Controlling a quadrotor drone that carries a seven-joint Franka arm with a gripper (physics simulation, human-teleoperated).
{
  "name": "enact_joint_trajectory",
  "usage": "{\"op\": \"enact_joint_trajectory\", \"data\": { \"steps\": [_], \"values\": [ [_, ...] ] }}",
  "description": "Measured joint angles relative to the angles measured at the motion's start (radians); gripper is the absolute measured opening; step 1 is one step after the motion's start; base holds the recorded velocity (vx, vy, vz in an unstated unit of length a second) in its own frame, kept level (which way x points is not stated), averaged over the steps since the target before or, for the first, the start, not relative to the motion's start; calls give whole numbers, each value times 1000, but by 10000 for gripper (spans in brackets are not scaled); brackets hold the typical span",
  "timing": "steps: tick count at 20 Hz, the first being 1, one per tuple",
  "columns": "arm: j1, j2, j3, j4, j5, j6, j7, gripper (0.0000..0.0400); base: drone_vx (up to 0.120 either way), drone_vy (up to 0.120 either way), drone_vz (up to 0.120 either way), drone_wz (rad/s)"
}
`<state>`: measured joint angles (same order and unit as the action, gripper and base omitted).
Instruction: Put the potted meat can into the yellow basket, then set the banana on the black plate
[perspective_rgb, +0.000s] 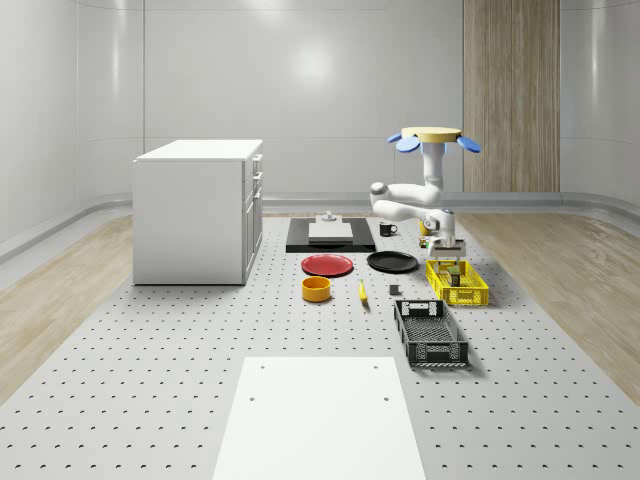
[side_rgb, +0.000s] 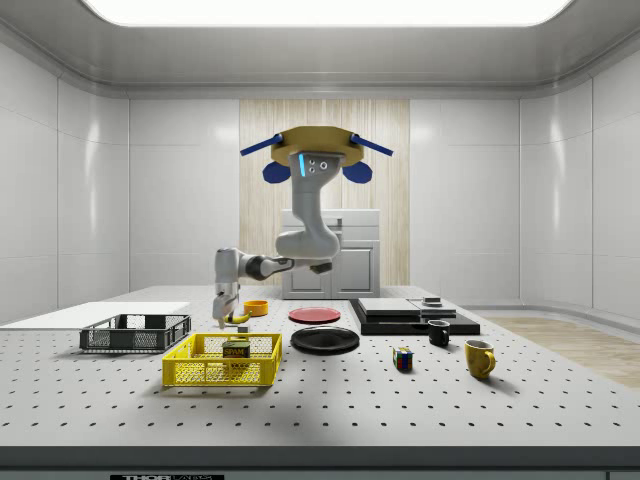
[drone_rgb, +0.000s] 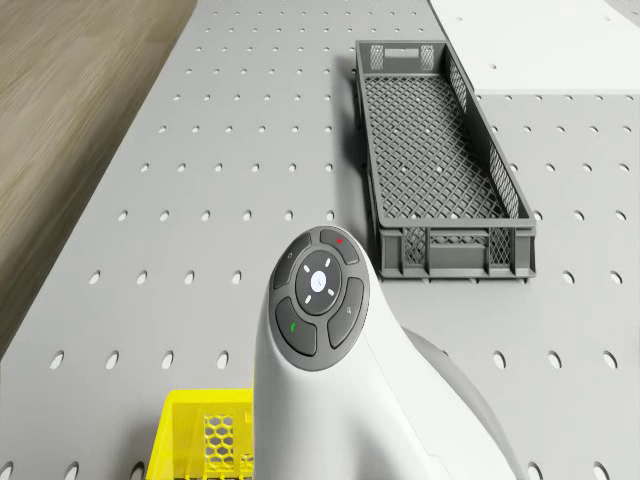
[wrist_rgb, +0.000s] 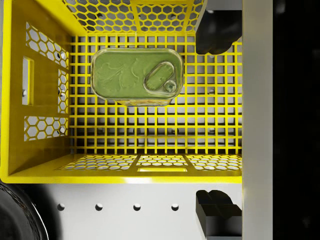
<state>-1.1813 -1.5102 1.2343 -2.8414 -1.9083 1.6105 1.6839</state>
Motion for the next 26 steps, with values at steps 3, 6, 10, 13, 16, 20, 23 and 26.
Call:
{"op": "enact_joint_trajectory", "data": {
  "steps": [3, 6, 10, 13, 16, 20, 23, 26],
  "values": [
    [0, 0, 1, 0, 1, 0, 0, 400, 0, -80, 0, 0],
    [0, 0, 1, 0, 1, 0, 0, 400, 0, -107, 0, 0],
    [0, -1, 1, 0, 1, 0, 0, 400, 0, -120, 0, 0],
    [0, -1, 1, 0, 1, 0, 0, 400, 0, -120, 0, 0],
    [0, -1, 1, 0, 1, 1, 0, 400, 0, -120, 0, 0],
    [0, -1, 1, 0, 2, 1, 0, 400, 0, -120, 0, 0],
    [0, -1, 1, 0, 2, 1, 0, 400, 0, -120, 0, 0],
    [0, -1, 1, 0, 2, 1, 0, 400, 0, -120, 0, 0]
  ]
}}
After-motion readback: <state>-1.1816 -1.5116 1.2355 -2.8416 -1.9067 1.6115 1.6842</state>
